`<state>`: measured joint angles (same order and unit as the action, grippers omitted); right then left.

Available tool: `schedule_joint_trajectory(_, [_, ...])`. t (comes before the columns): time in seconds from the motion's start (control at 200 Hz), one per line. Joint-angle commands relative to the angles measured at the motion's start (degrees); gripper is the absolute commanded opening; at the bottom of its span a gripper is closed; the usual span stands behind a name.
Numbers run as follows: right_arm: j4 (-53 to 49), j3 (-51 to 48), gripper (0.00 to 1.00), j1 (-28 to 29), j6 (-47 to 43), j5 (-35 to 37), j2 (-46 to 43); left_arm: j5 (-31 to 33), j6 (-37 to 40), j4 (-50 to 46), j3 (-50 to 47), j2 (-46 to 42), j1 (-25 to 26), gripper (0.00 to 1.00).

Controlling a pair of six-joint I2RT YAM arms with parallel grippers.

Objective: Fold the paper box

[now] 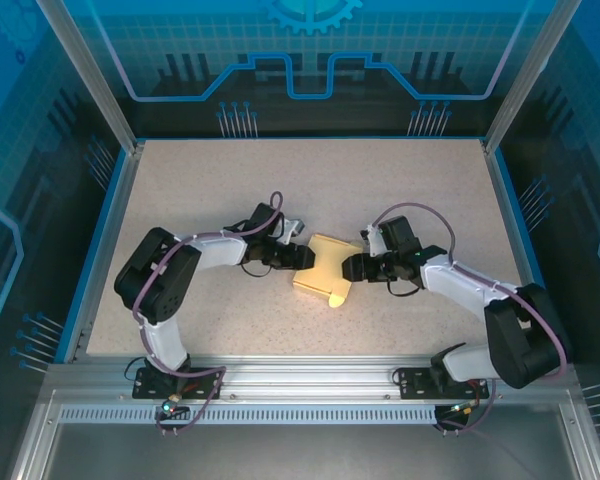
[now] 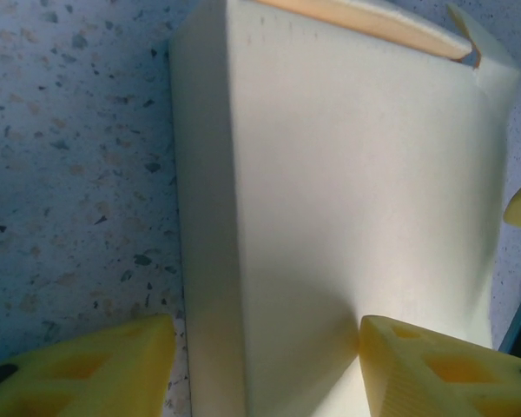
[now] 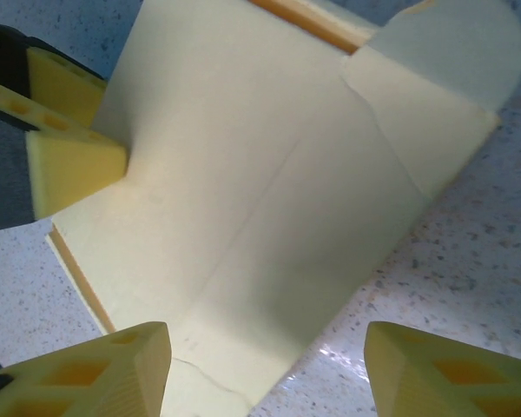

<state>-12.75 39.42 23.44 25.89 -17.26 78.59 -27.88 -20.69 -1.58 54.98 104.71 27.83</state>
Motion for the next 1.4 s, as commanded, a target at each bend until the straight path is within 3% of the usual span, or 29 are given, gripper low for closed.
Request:
schedule_joint_trajectory(0.0, [3.8, -0.5, 0.60, -0.9, 1.4, -3.5, 1.3, 2.3, 0.6, -1.5, 0.8, 1.2, 0.6, 0.55])
schedule_joint_trajectory(0.335, [6.6, -1.7, 0.55, -1.2, 2.2, -3.8, 4.7, 3.2, -0.3, -0.8, -0.1, -0.1, 0.9, 0.55])
schedule_joint_trajectory(0.655, [3.3, -2.8, 0.58, -3.4, 0.3, -2.9, 0.4, 4.4, -0.4, -0.3, -0.8, -1.4, 0.9, 0.55])
schedule_joint_trajectory(0.991, [10.2, -5.0, 0.56, -3.3, 3.2, -6.8, 4.2, 4.6, -0.8, -0.3, -0.6, -2.2, 0.8, 0.55])
schedule_joint_trajectory(1.191, [13.6, -5.4, 0.48, -3.3, 4.8, -8.8, 5.2, 4.5, -0.9, -0.2, -0.5, -2.0, 0.9, 0.56])
schedule_joint_trajectory(1.391, [14.3, -5.6, 0.33, -3.3, 5.4, -7.8, 5.4, 4.8, -0.8, -0.5, -0.4, -3.0, 0.9, 0.58])
